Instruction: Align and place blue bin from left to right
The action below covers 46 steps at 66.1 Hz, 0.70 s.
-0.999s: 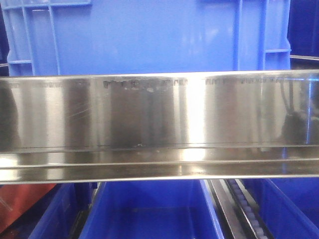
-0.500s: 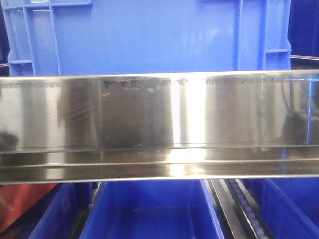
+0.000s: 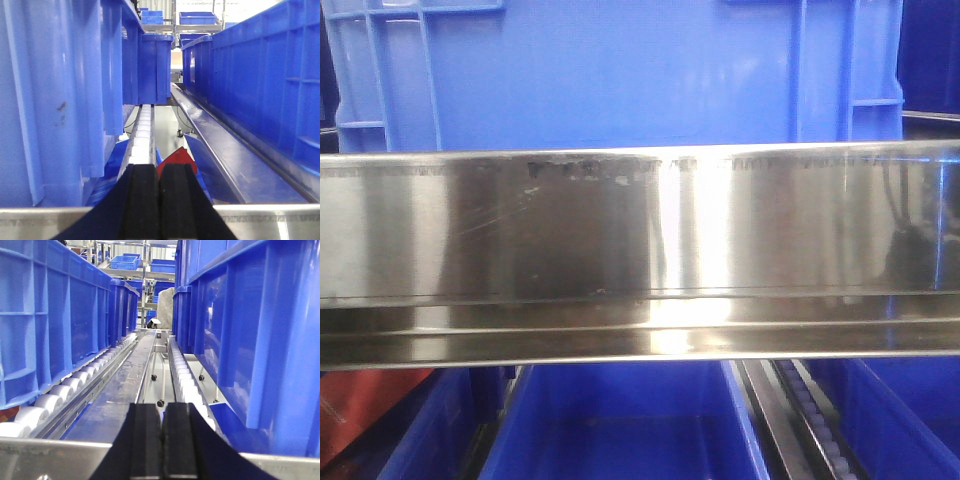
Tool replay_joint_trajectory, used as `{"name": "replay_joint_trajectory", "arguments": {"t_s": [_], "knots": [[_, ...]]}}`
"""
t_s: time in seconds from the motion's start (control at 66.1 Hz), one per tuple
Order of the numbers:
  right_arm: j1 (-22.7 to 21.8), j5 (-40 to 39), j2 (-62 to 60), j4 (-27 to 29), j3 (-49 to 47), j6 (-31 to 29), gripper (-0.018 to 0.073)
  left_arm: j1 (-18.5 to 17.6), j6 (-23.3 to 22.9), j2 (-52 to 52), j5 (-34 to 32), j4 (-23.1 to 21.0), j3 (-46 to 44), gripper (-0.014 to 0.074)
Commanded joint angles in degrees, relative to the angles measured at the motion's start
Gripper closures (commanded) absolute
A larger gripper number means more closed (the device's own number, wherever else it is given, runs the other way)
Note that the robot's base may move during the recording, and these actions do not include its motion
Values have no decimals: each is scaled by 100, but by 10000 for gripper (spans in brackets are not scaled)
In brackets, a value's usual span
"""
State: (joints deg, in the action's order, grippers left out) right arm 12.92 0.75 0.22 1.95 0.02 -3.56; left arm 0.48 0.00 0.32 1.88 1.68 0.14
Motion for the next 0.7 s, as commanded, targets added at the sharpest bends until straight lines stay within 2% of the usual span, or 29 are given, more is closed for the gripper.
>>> {"name": "replay_joint_trajectory", "arguments": {"t_s": [0.0,0.681], "knots": [[-21,-117,-22,12,-2,-36,638,19,0,-32,-153,-43,-14,708],[-21,-117,-22,12,-2,-36,638,19,0,-32,-153,-43,-14,708]]}}
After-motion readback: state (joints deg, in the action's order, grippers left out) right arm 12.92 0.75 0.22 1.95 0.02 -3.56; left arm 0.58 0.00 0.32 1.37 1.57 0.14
